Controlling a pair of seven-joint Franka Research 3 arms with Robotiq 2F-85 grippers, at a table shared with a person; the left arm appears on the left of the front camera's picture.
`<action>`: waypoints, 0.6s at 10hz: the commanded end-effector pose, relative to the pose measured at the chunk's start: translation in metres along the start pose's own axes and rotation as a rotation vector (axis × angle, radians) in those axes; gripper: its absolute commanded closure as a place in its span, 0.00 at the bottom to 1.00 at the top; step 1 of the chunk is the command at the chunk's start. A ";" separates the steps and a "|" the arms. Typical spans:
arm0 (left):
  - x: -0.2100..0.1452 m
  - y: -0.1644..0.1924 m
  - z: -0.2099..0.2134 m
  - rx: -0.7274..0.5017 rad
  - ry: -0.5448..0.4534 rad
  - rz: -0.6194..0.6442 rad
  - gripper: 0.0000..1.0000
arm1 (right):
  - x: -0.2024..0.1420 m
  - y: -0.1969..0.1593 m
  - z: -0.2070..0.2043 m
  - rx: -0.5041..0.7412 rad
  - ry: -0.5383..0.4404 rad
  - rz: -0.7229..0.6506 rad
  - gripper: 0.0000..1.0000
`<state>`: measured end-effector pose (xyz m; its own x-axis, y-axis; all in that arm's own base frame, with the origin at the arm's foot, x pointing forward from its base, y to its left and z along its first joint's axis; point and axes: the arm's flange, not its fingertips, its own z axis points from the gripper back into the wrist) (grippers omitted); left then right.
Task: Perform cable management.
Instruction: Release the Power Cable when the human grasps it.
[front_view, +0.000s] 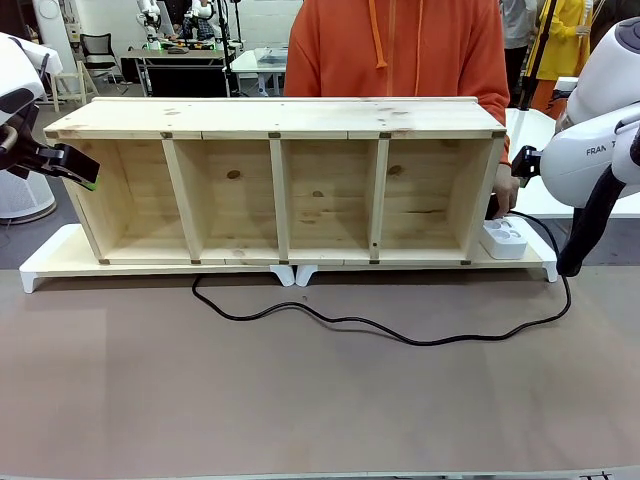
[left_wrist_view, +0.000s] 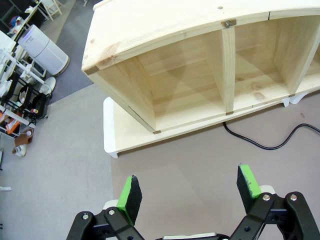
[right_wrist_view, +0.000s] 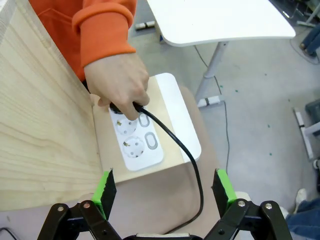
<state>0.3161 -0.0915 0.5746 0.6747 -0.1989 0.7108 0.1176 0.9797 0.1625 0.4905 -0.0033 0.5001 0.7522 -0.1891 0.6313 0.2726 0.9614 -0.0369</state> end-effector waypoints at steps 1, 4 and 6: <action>0.000 0.000 0.000 0.002 0.000 0.004 0.00 | -0.001 0.001 -0.001 0.005 0.007 -0.009 0.00; 0.000 0.000 0.000 0.002 0.000 0.004 0.00 | -0.001 0.001 -0.001 0.005 0.007 -0.009 0.00; 0.000 0.000 0.000 0.002 0.000 0.004 0.00 | -0.001 0.001 -0.001 0.005 0.007 -0.009 0.00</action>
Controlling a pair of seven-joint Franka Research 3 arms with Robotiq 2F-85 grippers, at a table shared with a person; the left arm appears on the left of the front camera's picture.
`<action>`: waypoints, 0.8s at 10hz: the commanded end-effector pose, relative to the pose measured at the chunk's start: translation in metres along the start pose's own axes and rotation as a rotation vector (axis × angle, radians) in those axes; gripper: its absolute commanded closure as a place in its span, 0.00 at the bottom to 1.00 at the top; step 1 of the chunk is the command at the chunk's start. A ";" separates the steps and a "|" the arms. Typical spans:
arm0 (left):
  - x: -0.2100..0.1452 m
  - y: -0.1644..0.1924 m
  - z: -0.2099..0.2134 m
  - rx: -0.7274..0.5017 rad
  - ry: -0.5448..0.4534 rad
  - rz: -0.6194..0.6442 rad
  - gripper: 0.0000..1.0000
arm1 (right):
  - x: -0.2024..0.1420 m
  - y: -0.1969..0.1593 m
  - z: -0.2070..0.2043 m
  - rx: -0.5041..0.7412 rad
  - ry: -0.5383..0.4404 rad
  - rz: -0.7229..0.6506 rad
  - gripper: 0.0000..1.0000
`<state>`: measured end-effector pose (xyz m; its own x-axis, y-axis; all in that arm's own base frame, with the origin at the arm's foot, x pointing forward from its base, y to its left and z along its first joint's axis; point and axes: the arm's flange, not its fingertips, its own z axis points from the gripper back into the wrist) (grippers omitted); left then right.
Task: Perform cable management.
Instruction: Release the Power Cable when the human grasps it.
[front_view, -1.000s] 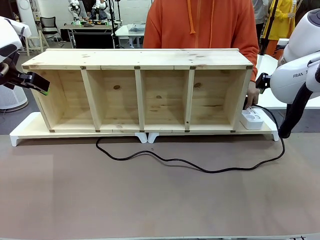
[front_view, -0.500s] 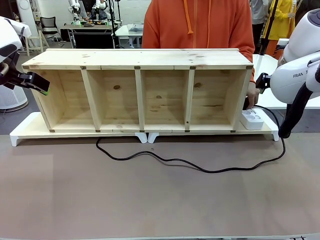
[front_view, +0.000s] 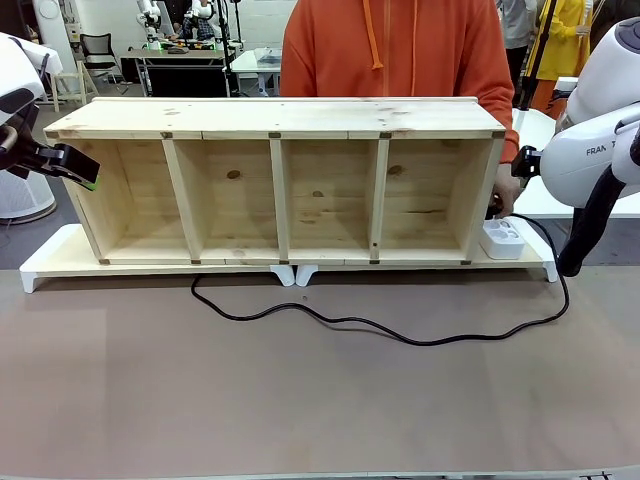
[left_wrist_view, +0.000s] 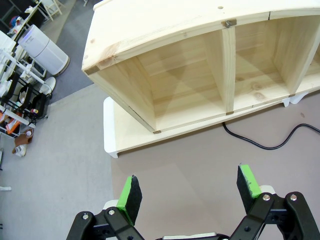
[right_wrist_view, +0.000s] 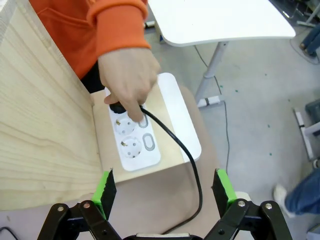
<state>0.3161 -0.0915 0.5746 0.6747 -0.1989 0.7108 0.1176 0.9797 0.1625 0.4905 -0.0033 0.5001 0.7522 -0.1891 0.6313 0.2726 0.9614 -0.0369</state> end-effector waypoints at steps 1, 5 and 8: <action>0.000 0.000 0.000 0.002 0.000 0.004 0.00 | -0.001 0.001 -0.001 0.005 0.007 -0.009 0.00; 0.000 0.000 0.000 0.002 0.000 0.004 0.00 | -0.001 0.001 -0.001 0.005 0.007 -0.009 0.00; 0.000 0.000 0.000 0.002 0.000 0.004 0.00 | -0.001 0.001 -0.001 0.005 0.007 -0.009 0.00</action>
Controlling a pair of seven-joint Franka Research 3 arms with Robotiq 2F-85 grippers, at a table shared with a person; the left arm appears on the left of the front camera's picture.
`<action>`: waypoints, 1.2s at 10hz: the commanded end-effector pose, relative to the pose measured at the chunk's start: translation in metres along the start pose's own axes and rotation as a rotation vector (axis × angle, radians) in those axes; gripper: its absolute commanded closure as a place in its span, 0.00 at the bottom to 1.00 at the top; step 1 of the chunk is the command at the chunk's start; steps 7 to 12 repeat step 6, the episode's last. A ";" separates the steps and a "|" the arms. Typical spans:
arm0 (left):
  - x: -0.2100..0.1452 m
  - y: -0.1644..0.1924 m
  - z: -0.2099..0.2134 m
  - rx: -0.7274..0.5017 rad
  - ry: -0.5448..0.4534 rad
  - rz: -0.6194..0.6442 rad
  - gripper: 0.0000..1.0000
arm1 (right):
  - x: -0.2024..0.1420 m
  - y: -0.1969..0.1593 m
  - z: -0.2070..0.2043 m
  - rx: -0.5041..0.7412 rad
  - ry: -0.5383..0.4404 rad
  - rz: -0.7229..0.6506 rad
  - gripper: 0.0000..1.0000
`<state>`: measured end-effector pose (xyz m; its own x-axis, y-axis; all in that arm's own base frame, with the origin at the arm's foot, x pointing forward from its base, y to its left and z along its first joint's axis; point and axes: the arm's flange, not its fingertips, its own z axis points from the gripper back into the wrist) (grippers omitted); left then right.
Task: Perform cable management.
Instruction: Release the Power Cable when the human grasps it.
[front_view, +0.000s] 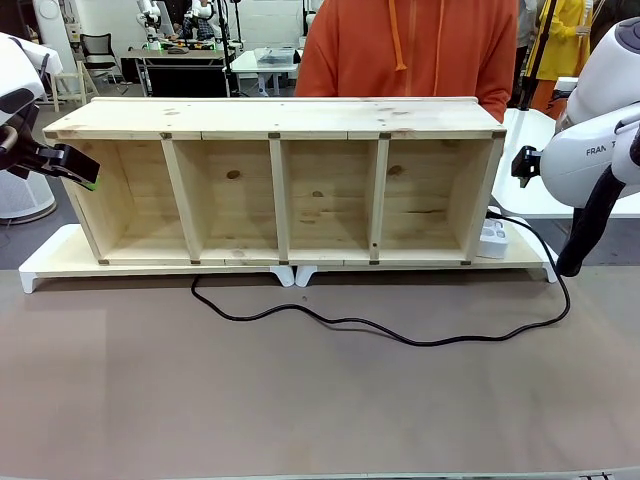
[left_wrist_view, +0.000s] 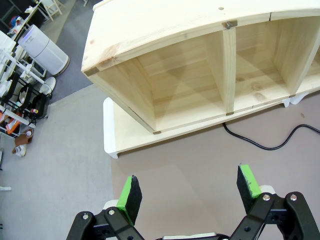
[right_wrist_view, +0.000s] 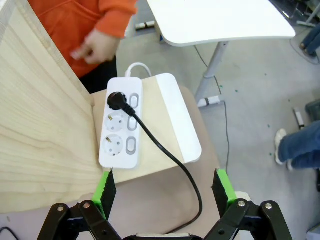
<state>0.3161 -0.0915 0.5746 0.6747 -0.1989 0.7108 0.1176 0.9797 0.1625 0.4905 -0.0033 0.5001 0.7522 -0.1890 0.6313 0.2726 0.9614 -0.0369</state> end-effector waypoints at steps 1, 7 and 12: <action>0.000 0.000 0.000 0.002 0.000 0.004 0.00 | -0.001 0.001 -0.001 0.005 0.007 -0.009 0.00; 0.000 0.000 0.000 0.002 0.000 0.004 0.00 | -0.001 0.001 -0.001 0.005 0.007 -0.009 0.00; 0.000 0.000 0.000 0.002 0.000 0.004 0.00 | -0.001 0.001 -0.001 0.005 0.007 -0.009 0.00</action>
